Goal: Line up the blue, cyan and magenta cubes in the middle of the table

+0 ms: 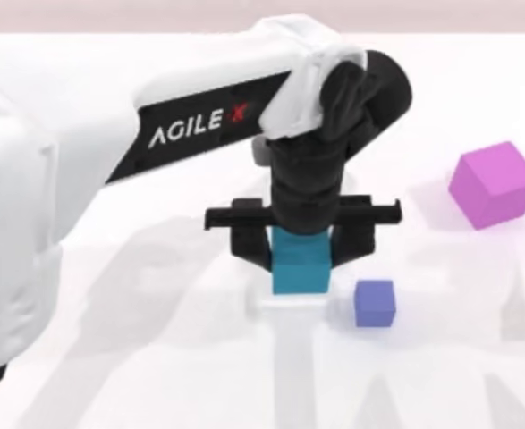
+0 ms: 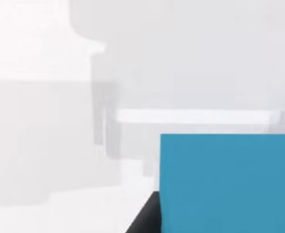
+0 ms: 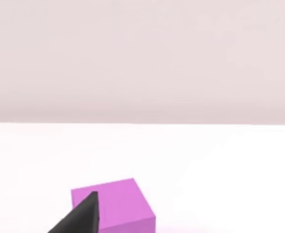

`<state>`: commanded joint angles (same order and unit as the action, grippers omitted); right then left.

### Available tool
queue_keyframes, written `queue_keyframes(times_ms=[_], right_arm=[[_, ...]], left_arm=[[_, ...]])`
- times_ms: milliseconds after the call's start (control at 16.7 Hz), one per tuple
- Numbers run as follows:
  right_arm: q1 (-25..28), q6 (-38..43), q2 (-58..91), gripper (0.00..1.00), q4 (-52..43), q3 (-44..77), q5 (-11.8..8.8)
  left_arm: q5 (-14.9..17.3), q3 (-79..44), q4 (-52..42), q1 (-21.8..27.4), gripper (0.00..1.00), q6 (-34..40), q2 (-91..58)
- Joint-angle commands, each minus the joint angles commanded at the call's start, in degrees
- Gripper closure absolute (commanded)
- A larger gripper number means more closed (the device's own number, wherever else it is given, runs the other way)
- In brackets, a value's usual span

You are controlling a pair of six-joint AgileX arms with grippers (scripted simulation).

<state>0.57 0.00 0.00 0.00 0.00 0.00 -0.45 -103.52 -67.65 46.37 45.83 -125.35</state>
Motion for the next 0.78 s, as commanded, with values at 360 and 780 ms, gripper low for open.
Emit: queue_keyframes(times_ms=[360, 780], right_arm=[[0.0, 0.0, 0.0, 0.00, 0.0, 0.0, 0.0], [0.0, 0.0, 0.0, 0.00, 0.0, 0.0, 0.0]], left_arm=[[0.0, 7.6, 10.0, 0.2, 1.00, 0.0, -2.1], [0.0, 7.6, 10.0, 0.2, 0.70, 0.0, -2.1]])
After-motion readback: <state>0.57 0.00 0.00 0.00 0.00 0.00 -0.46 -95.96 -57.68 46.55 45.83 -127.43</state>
